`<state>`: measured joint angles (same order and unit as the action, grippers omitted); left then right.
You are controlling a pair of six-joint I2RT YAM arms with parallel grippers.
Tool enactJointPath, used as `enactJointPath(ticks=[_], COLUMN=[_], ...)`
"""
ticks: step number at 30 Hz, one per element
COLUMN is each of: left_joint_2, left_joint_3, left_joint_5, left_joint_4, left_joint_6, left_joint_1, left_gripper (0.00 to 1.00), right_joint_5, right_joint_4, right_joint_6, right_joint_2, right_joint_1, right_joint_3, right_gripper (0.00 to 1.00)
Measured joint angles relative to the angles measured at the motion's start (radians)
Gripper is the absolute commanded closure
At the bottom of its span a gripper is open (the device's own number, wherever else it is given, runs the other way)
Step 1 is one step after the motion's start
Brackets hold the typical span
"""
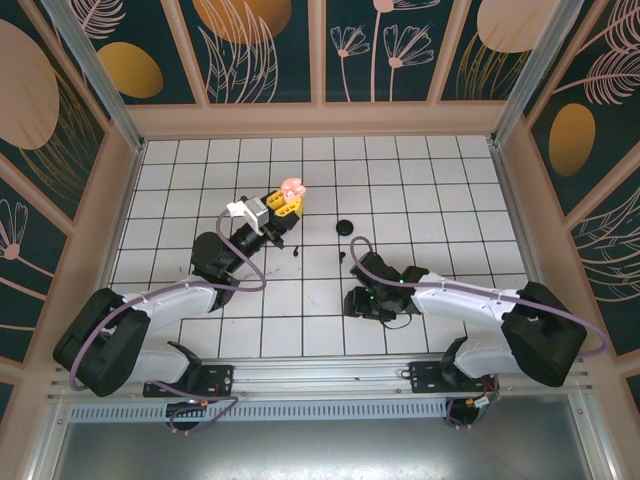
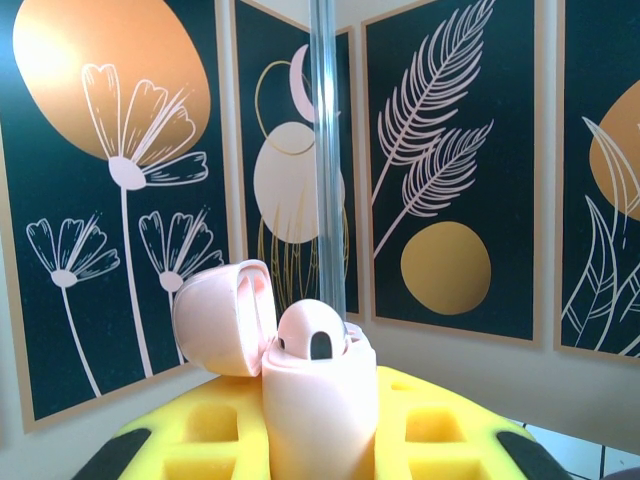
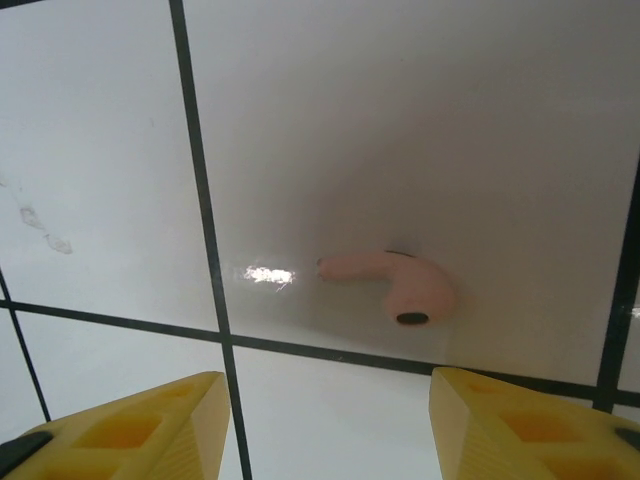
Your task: Insert the wireless bluetooth earbuds into the charging case
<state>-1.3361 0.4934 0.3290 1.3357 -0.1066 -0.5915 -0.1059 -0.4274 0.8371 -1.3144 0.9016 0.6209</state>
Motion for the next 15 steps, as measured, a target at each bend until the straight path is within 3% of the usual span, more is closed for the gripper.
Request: enactJointPath(ticks=[15], left_joint_2=[0.0], left_joint_3=[0.0], left_joint_5=[0.0], left_joint_4=[0.0], left_joint_6=[0.0], left_joint_1=[0.0], left_gripper=[1.0], right_joint_5=[-0.007], right_joint_4=[0.031], right_joint_6=[-0.047], right_joint_2=[-0.04], right_joint_1=[-0.063], right_joint_3=[0.03], right_gripper=[0.46])
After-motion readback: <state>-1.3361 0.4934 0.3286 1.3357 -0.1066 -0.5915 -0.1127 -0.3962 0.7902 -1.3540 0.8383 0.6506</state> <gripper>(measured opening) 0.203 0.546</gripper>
